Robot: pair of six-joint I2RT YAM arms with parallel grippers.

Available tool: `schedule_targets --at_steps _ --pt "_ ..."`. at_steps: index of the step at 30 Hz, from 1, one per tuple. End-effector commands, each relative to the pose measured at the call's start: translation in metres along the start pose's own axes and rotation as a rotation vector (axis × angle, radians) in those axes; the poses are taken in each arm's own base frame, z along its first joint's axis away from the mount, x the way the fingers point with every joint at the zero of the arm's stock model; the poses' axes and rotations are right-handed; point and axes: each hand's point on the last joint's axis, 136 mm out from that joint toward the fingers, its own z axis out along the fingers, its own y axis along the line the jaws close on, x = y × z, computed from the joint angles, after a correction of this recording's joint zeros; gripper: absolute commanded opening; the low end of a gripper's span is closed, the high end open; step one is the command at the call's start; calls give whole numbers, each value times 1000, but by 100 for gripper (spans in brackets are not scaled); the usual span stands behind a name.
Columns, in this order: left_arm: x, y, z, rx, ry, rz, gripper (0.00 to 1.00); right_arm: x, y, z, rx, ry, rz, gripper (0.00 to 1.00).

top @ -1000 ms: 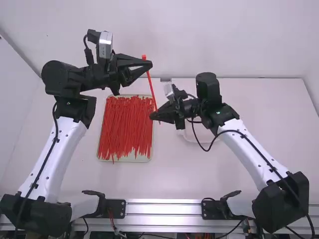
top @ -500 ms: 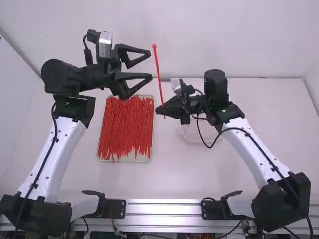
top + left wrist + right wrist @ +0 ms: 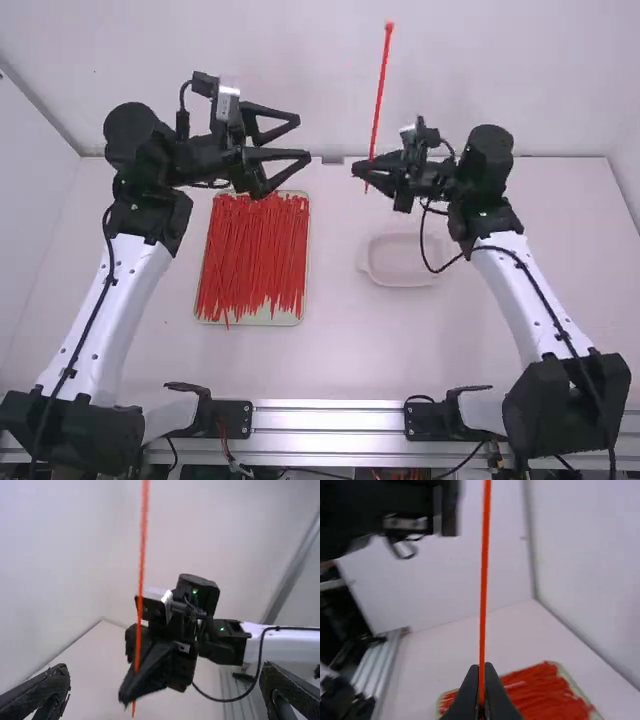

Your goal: Fasten the cable tie

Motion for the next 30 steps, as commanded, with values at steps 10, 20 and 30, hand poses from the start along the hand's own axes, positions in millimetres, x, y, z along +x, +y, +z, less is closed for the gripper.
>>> schedule_targets --at_steps 10,20,30 --pt "-8 15 -4 -99 -24 120 99 11 -131 -88 747 -51 153 0" --pt "-9 19 -4 -122 -30 113 99 50 -191 -156 1127 -17 249 0" --pt "-8 17 -2 -113 -28 104 99 114 -233 -195 1392 96 332 0"
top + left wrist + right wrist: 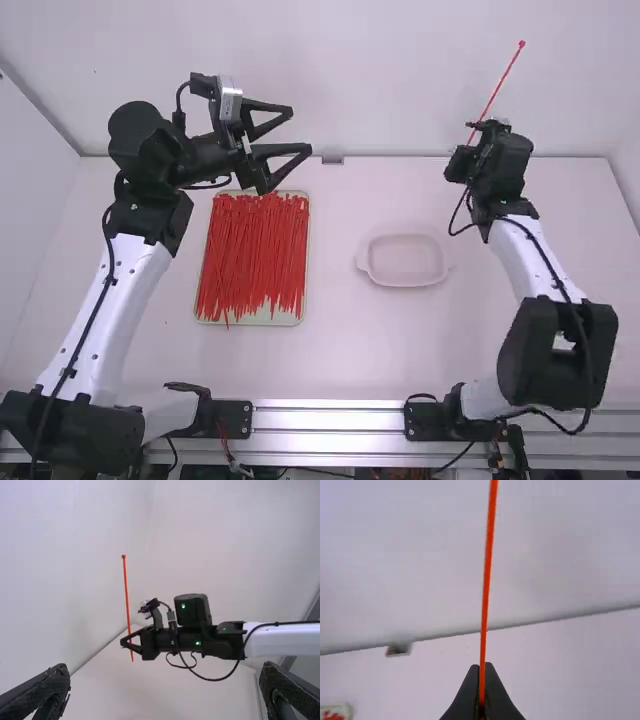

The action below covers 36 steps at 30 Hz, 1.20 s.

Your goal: Fasten the cable tie

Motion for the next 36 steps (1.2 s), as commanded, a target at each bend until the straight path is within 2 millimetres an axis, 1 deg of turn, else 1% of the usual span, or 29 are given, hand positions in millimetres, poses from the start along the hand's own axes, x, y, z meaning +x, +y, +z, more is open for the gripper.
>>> schedule_targets --at_steps 1,4,6,10,11,12,14,16,18,19,20,21,22,24,25,26,27,29,30,34,36 --pt "-10 -3 -2 -2 -14 27 99 9 -24 8 128 14 3 0" --pt "-9 -4 -1 -1 -13 8 99 24 -42 9 225 58 5 0" --pt "-10 -3 -2 -3 -15 6 99 27 -44 8 259 68 -2 0" --pt "-11 2 -3 -30 -23 4 99 31 -36 5 348 68 -44 0" --pt "-12 6 -3 -52 -30 -3 99 32 -27 4 364 67 -82 0" --pt "-12 7 -3 -54 -31 -4 99 32 -24 4 366 69 -95 0" --pt "-14 10 -2 -79 -43 -28 99 33 0 -7 381 77 -157 0" --pt "-16 9 -2 -77 -48 -19 99 32 18 -19 400 71 -194 0" --pt "-16 10 -2 -78 -48 -19 99 30 29 -25 413 57 -216 0" --pt "-17 12 -2 -93 -53 -20 99 28 42 -30 421 41 -256 0" --pt "-17 16 -3 -112 -57 -26 99 26 52 -35 429 25 -279 0" --pt "-17 17 -3 -119 -59 -27 99 25 55 -37 433 20 -286 0" --pt "-17 21 -4 -143 -64 -33 99 21 69 -48 449 -4 -317 0" --pt "-18 29 -5 -188 -80 -76 99 15 84 -67 475 -42 -338 0" --pt "-19 31 -5 -196 -84 -86 99 13 87 -70 478 -48 -344 0" --pt "-20 35 -6 -218 -95 -112 99 10 95 -78 481 -62 -373 0" --pt "-22 39 -7 -240 -111 -136 99 7 107 -86 477 -82 -407 0" --pt "-25 41 -8 -254 -123 -138 99 4 122 -98 477 -109 -444 0" --pt "-26 43 -9 -266 -132 -141 99 3 130 -106 483 -124 -465 0" --pt "-31 45 -10 -283 -163 -178 99 -2 150 -137 513 -177 -483 0" --pt "-34 41 -6 -272 -176 -177 99 -1 160 -148 525 -195 -515 0"
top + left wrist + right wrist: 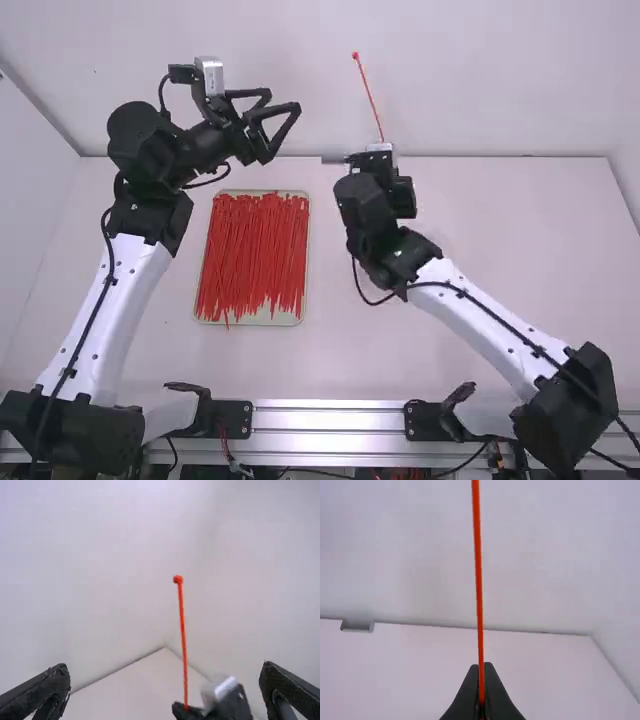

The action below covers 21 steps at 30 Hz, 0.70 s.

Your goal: Fasten the cable tie

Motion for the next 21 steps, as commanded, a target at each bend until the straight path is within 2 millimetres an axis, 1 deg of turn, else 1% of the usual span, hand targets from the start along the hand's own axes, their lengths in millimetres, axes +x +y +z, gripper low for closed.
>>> schedule_targets --at_steps 1,2,4,7,12,17,19,21 --pt "-13 -8 2 -5 -42 -12 99 -11 -22 -20 131 -31 -17 0" --pt "-12 -9 2 -3 -41 -12 99 -12 -22 -22 138 -34 -18 0" --pt "-12 -16 6 20 -43 -4 99 -15 -25 -34 187 -46 -41 0" --pt "-12 -23 8 40 -46 -11 99 -17 -24 -47 227 -58 -74 0" --pt "-11 -38 13 84 -53 -10 100 -20 -18 -58 246 -69 -120 0" --pt "-11 -43 19 73 -73 -33 96 -22 -14 -72 256 -82 -133 0" --pt "-10 -50 22 90 -72 -39 92 -22 -14 -75 261 -84 -134 0" --pt "-9 -55 24 104 -75 -37 86 -22 -11 -78 252 -89 -140 0"
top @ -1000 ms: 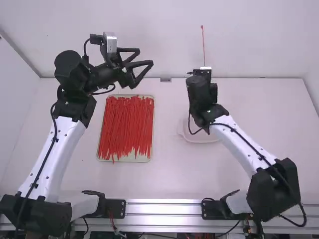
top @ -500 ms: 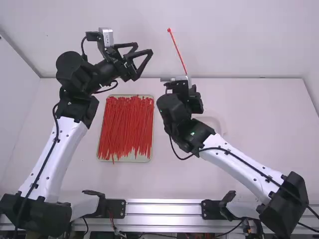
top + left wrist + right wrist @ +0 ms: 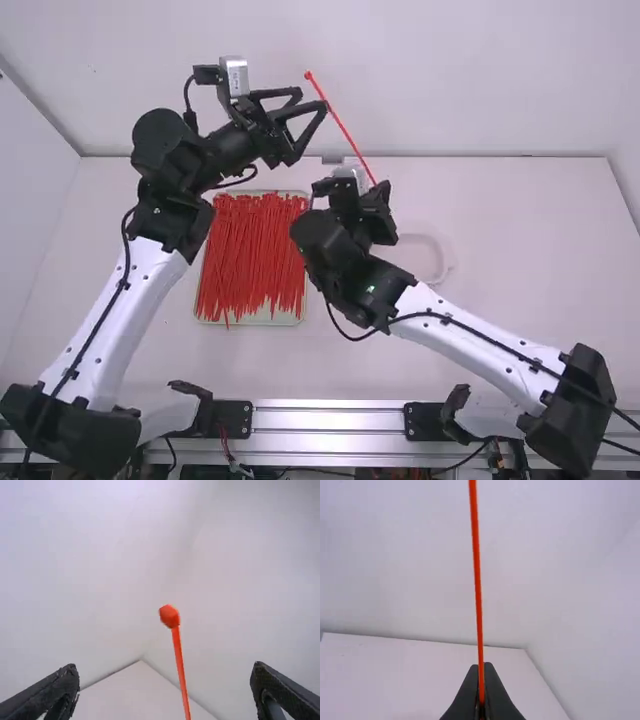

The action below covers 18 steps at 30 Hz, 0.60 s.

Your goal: Fasten the cable tie

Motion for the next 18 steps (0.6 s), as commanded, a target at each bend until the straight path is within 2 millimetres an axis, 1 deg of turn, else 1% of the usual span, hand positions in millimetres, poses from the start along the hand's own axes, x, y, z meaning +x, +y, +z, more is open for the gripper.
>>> schedule_targets --at_steps 1,4,6,7,8,9,10,11,12,15,18 --pt "-9 -12 3 14 -29 -3 83 -1 -5 -5 32 1 -9 0" --pt "-9 -8 5 -12 -43 -47 66 -2 -3 -10 21 -8 -19 0" --pt "-11 -7 4 -13 -49 -66 61 -3 -2 -12 17 -11 -23 0" --pt "-11 -7 4 -13 -49 -73 57 -3 -1 -13 14 -13 -24 0" --pt "-11 -6 4 -14 -48 -81 49 -3 -1 -14 11 -15 -23 0" --pt "-11 -7 5 -11 -47 -89 33 -4 0 -16 8 -17 -23 0" --pt "-10 -7 5 -10 -46 -90 31 -4 0 -16 7 -17 -23 0" --pt "-10 -7 5 -10 -45 -90 17 -4 0 -16 6 -18 -23 0" --pt "-11 -6 5 -13 -48 -88 7 -4 0 -16 6 -18 -24 0" --pt "-10 -8 5 -9 -45 -111 2 -4 0 -15 9 -16 -24 0" --pt "-11 -6 5 -12 -48 -114 2 -3 0 -14 9 -16 -22 0"
